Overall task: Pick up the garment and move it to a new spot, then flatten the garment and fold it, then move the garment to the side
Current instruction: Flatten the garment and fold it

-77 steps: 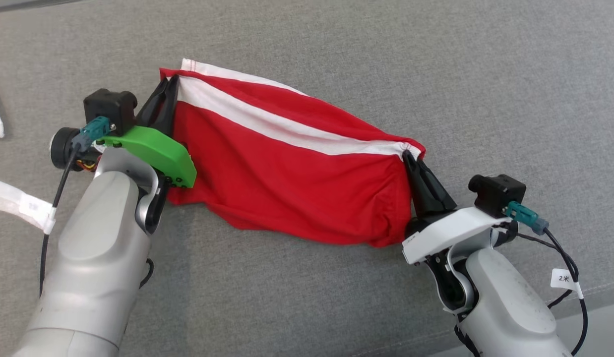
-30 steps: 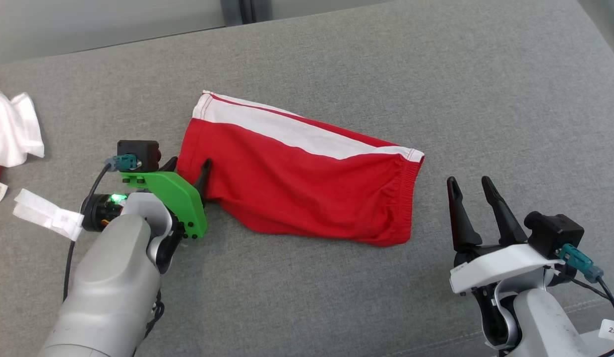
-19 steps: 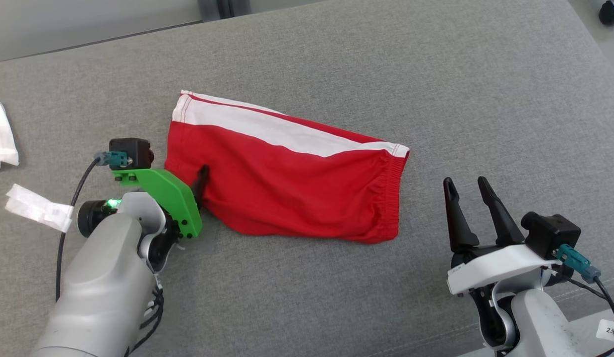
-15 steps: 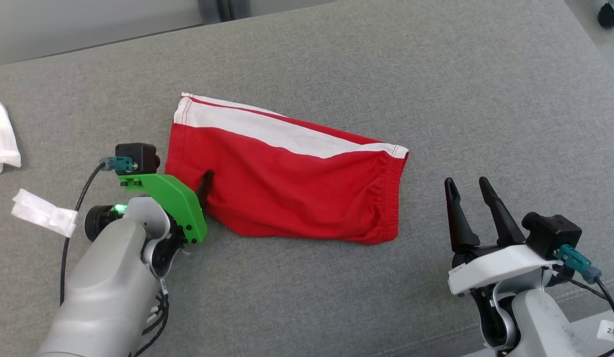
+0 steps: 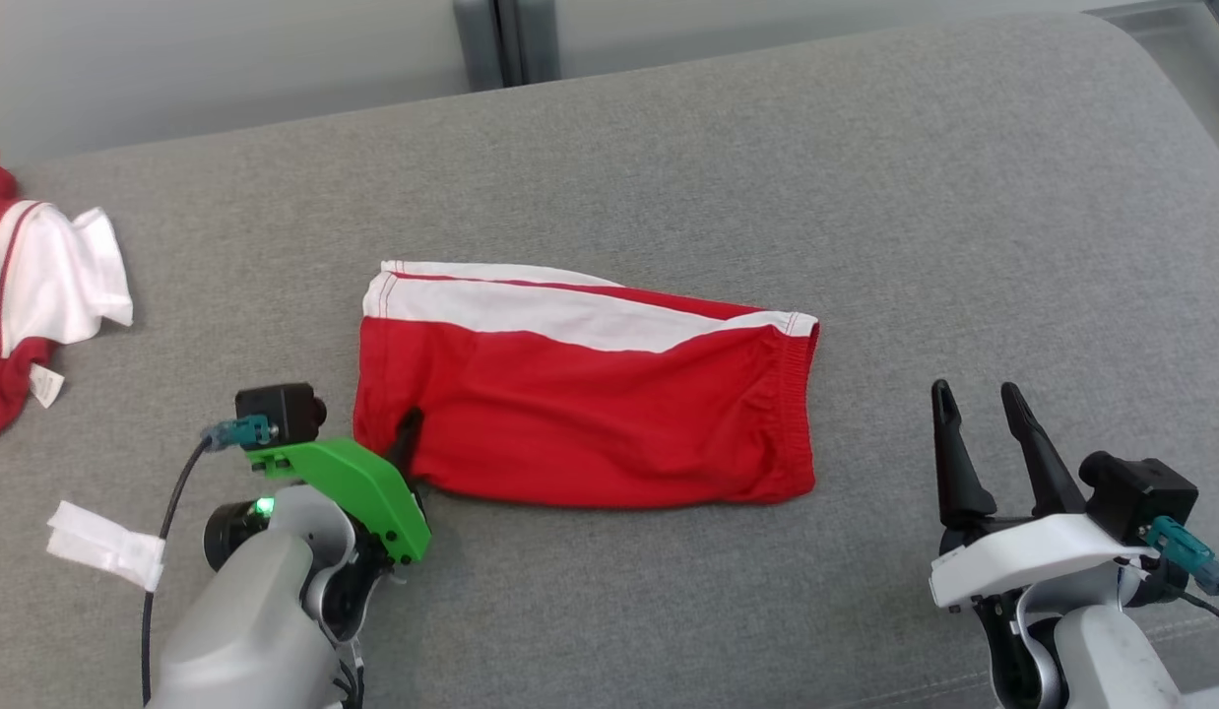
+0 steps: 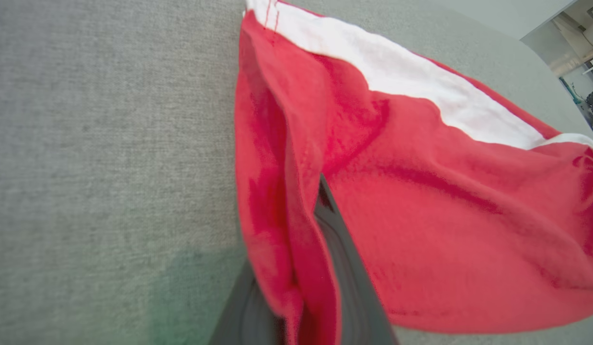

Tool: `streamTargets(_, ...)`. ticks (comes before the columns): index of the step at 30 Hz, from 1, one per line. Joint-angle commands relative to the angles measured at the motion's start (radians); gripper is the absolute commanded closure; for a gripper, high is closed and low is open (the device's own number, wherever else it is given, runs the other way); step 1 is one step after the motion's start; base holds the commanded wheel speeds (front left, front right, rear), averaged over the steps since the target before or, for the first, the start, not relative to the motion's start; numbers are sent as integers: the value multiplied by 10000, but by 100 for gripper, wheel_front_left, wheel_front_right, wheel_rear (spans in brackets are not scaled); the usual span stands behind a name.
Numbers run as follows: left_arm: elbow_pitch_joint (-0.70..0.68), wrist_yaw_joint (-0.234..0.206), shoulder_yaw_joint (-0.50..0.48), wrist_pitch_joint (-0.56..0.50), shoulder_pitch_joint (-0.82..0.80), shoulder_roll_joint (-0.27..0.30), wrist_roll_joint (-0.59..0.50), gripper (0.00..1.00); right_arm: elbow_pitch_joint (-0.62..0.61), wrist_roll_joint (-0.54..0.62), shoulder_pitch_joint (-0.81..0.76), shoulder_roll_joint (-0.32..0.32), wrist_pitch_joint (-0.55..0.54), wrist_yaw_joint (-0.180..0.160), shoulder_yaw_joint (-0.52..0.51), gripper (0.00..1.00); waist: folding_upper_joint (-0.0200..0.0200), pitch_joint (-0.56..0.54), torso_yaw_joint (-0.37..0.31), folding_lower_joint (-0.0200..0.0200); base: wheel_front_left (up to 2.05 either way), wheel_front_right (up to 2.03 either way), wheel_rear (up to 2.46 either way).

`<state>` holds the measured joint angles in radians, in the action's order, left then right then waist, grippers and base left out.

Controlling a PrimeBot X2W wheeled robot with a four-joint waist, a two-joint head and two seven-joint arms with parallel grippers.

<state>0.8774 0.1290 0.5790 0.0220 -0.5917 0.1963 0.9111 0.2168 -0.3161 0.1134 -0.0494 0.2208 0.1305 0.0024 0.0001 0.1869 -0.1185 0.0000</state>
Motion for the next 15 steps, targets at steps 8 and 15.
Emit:
streamTargets(8,-742,-381,-313,505,1463,-177,541,100,-406,94,-518,-21,-282,4,-353,0,-1,-727,959,0,0,0,0)
streamTargets(15,-1730,-1086,-514,1187,2279,-184,481,63,-598,310,-418,-22,-584,4,-351,0,-1,-758,1135,0,0,0,0)
